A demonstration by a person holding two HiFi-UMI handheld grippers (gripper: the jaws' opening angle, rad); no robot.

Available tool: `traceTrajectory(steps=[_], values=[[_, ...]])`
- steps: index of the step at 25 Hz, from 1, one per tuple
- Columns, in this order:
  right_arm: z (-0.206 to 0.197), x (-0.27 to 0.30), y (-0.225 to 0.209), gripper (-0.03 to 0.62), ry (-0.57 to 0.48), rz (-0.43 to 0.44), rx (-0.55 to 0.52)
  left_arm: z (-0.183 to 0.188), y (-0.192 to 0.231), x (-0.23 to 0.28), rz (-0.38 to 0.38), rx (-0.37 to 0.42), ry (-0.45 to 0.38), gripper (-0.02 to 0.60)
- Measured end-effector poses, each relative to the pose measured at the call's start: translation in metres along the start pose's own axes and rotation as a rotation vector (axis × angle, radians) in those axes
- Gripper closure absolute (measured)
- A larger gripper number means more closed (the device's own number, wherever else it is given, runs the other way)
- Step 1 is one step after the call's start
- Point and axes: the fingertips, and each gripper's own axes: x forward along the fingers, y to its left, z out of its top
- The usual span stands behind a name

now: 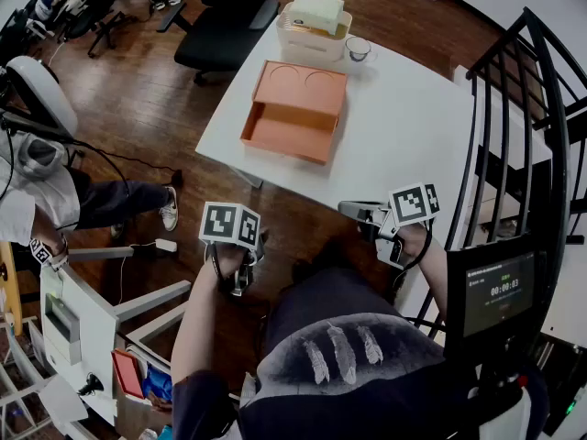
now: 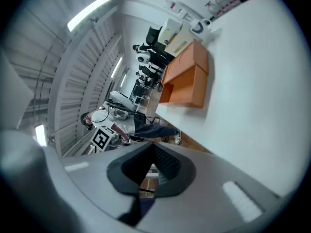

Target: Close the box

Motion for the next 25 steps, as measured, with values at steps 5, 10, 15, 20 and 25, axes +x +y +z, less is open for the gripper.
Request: traceTrajectory(steps=[5, 10, 15, 20, 25], values=[[0.046, -0.021, -0.011, 0.589, 0.007, -0.038, -0.068, 0.033, -0.015, 0.0, 0.043, 0.064, 0.0, 0.566], [0.084, -0.019, -0.027, 0.589, 0.039, -0.095, -0.112, 0.066, -0.01, 0.01, 0.052, 0.148, 0.042, 0.566], [0.139, -0.004, -0.03, 0.589, 0.031, -0.193, -0.206, 0.108, 0.009, 0.006, 0.007, 0.234, 0.104, 0.566], [0.182, 0.017, -0.015, 0.589, -0.019, -0.231, -0.212, 0.157, 0.014, -0.023, -0.087, 0.327, 0.147, 0.566], [0.206, 0.031, -0.006, 0.589, -0.044, -0.253, -0.228, 0.195, 0.026, -0.043, -0.09, 0.414, 0.2, 0.566]])
